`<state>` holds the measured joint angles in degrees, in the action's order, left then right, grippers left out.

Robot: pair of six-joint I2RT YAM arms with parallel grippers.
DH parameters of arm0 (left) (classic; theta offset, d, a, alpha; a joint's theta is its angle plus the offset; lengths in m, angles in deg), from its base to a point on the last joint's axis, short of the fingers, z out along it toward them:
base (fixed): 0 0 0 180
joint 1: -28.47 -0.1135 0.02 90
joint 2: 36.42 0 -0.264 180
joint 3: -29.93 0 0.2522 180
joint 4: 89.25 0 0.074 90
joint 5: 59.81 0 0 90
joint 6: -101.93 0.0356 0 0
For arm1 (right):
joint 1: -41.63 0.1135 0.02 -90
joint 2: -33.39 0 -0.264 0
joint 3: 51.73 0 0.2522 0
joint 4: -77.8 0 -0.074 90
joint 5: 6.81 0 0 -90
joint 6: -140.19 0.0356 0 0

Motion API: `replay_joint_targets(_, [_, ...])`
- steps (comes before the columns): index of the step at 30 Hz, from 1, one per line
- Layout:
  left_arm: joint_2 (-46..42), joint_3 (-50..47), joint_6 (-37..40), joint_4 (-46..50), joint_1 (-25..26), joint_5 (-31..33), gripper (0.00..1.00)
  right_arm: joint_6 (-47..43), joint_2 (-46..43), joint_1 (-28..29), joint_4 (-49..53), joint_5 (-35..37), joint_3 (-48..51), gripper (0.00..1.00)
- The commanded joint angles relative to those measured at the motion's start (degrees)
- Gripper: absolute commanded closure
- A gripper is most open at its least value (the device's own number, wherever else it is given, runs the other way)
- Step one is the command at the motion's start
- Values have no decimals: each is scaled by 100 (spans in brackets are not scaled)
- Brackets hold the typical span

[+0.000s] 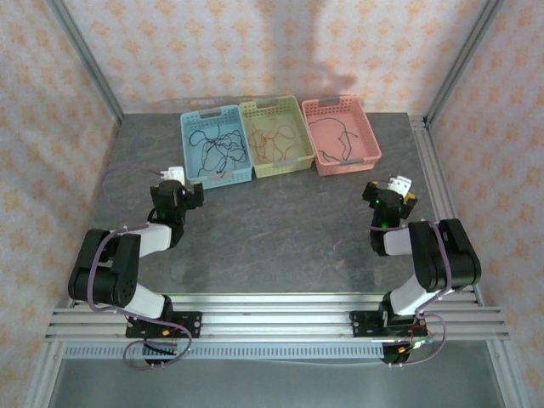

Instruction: Untangle the cables

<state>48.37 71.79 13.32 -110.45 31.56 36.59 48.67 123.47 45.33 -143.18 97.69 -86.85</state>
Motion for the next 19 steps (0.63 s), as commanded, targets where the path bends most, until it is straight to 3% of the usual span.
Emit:
replay_joint_targets(1, [-7, 78, -66, 86, -2, 0, 0, -48, -83, -10, 151, -315, -20, 0])
replay_joint_targets(19, [-6, 82, -62, 79, -2, -3, 0, -85, -98, -80, 256, -721, -62, 0])
